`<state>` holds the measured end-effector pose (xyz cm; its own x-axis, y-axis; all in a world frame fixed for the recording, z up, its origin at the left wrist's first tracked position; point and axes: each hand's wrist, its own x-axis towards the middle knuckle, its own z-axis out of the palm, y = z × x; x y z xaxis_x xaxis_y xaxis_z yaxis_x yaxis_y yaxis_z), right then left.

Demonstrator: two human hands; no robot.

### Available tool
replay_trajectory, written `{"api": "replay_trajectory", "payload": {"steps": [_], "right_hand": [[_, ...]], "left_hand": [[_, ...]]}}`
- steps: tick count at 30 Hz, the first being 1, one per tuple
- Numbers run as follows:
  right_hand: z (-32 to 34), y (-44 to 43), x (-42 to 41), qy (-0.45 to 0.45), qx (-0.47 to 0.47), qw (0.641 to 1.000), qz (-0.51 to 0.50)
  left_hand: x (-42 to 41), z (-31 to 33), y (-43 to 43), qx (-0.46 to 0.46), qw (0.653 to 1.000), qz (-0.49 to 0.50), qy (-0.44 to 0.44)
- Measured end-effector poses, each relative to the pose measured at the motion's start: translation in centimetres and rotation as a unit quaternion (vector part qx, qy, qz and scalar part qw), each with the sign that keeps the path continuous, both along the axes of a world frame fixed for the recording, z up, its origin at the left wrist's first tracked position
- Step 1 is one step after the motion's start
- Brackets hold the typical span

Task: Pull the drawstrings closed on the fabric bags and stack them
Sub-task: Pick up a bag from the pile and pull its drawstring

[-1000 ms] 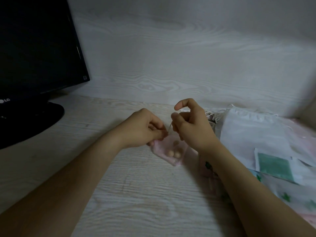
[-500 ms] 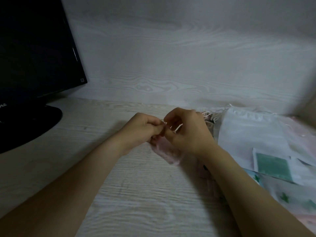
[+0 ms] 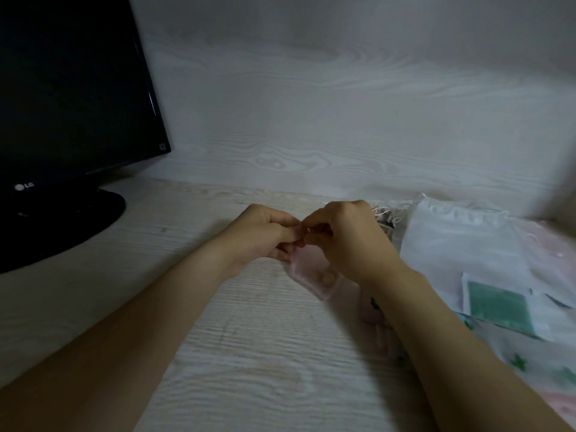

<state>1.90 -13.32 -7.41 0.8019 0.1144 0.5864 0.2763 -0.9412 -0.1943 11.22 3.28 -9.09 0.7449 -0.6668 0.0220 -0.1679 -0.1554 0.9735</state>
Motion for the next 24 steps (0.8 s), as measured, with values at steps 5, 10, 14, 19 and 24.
{"api": "replay_trajectory", "payload": {"steps": [5, 10, 14, 19, 24], "right_hand": [[-0.3, 0.2, 0.5, 0.010, 0.003, 0.999, -0.032], [-0.6, 0.5, 0.7, 0.002, 0.012, 0.996, -0.085], [-0.9, 0.7, 0.9, -0.011, -0.004, 0.993, -0.118], [-1.0, 1.1, 1.2, -0.020, -0.023, 0.992, -0.125], [-1.2, 1.4, 1.1, -0.030, 0.015, 0.993, -0.117]], "left_hand": [[-0.1, 0.1, 0.1, -0.010, 1.000, 0.003, 0.009], [-0.1, 0.1, 0.0, -0.017, 1.000, 0.010, 0.005], [-0.7, -0.2, -0.7, -0.059, 0.998, 0.038, 0.003], [-1.2, -0.5, -1.3, -0.095, 0.989, 0.113, -0.011], [-1.2, -0.5, -1.2, -0.070, 0.981, 0.158, -0.090]]}}
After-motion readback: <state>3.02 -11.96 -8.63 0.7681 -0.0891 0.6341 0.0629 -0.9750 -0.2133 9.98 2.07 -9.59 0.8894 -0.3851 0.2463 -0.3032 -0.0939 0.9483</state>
